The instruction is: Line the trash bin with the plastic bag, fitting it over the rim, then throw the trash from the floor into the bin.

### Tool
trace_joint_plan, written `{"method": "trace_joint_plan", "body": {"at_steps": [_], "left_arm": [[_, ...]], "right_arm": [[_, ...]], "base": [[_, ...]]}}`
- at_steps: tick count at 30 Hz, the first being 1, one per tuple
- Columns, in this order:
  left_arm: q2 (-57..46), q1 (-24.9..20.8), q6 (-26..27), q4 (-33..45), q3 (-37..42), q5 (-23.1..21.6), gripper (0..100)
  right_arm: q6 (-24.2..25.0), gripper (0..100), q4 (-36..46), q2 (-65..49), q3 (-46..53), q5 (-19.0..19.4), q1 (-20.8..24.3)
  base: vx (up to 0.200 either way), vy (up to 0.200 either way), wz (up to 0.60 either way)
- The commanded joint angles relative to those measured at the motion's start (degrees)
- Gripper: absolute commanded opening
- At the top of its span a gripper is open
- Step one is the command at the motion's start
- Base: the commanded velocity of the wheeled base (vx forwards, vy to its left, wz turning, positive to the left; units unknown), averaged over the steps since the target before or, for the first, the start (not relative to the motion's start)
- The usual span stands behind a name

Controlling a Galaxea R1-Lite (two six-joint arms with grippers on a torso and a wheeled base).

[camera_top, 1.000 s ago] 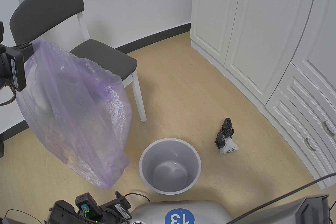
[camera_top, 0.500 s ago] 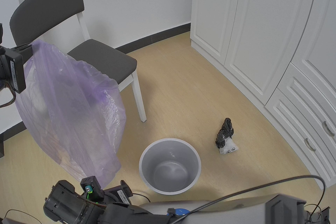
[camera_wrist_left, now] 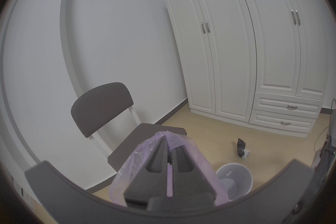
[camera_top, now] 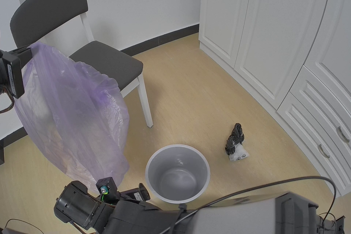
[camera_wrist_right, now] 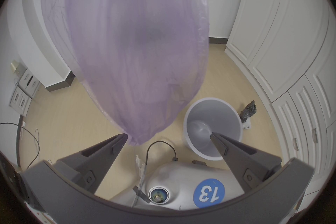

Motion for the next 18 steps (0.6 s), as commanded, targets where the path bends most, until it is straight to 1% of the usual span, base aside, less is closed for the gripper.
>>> {"method": "trace_joint_plan", "body": {"at_steps": [1,5,6,13,18], "left_arm": [[-0.5,0.1,0.0,0.1,0.0,0.1,0],[-0.6,0.0,0.0,0.1,0.0,0.0,0],[-0.7,0.0,0.0,0.1,0.1,0.0,0],[-0.7,0.0,0.0,0.1,0.1,-0.1,0],[-1.0,0.1,-0.2,0.1,0.2,-0.1,0]], "right_arm": [[1.1,100,1.5,-2.6,0.0,0.4,3.2],[0.7,100,0.1,-2.2,0.0,0.1,3.9],[0.5,100,-1.4,-1.9,0.0,0.1,3.5],[0.5,100,-4.3,0.5,0.0,-0.4,-1.6],[0.7,100,-5.0,0.3,0.0,-2.4,-4.1]], "base": [[0.0,0.0,0.0],[0.0,0.0,0.0],[0.0,0.0,0.0],[0.0,0.0,0.0],[0.0,0.0,0.0]]}}
